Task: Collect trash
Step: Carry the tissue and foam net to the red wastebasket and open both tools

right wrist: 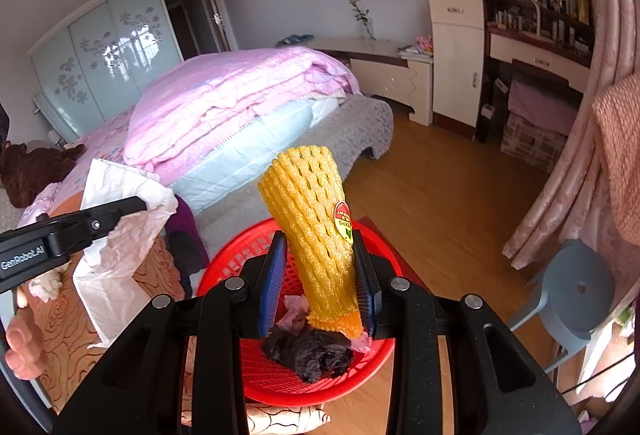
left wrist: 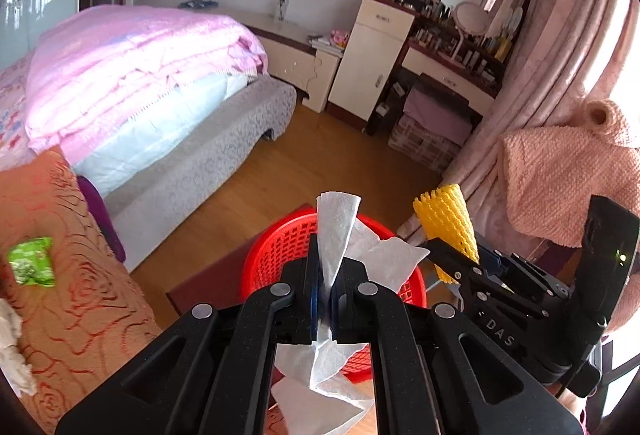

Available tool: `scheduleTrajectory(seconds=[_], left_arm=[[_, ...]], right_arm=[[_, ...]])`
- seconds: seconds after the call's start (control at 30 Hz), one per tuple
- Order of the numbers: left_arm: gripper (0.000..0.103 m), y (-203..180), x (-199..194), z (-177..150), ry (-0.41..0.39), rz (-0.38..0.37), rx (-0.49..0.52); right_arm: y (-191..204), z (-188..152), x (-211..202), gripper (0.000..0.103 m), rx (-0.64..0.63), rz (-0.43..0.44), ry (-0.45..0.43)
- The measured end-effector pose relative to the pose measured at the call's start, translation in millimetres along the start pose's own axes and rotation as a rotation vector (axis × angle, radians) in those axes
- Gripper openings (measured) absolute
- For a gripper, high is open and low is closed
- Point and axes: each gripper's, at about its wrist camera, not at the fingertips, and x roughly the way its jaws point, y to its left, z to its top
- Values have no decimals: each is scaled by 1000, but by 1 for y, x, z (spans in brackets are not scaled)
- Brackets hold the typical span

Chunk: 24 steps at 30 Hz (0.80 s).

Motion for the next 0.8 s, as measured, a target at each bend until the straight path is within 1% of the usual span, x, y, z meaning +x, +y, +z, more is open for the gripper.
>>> scheduleTrajectory(seconds=[0.17,0.4,0.47,0.57,0.63,0.67,0.73,0.77,0.8], left_arm=[[3,-2,23,3,27,-39,-14],[4,-3,48,2,59,-53,-9],[5,-1,52,-1,69,-55,-13],[12,4,58,-5,76,-47,-24],[22,8,60,-7,83,-46,-39],[24,8,61,-8,84,-44,-41],[34,10,62,-9,83,-38,-46],[37,11,61,-9,81,-35,-48],[41,12,60,-10,78,-31,-49]], right_arm=[[-6,-3,13,32,25,-4,35],[-6,-10,31,32,26,-19,86],[-9,-12,36,32,35,-25,102],[-11,-15,42,32,46,-20,122],[-9,-17,45,32,43,-20,128],[-9,-17,46,32,41,-19,131],[-7,-18,49,34,37,-14,142],[-7,-19,51,35,37,-9,149],[-6,-20,53,39,40,-3,156]])
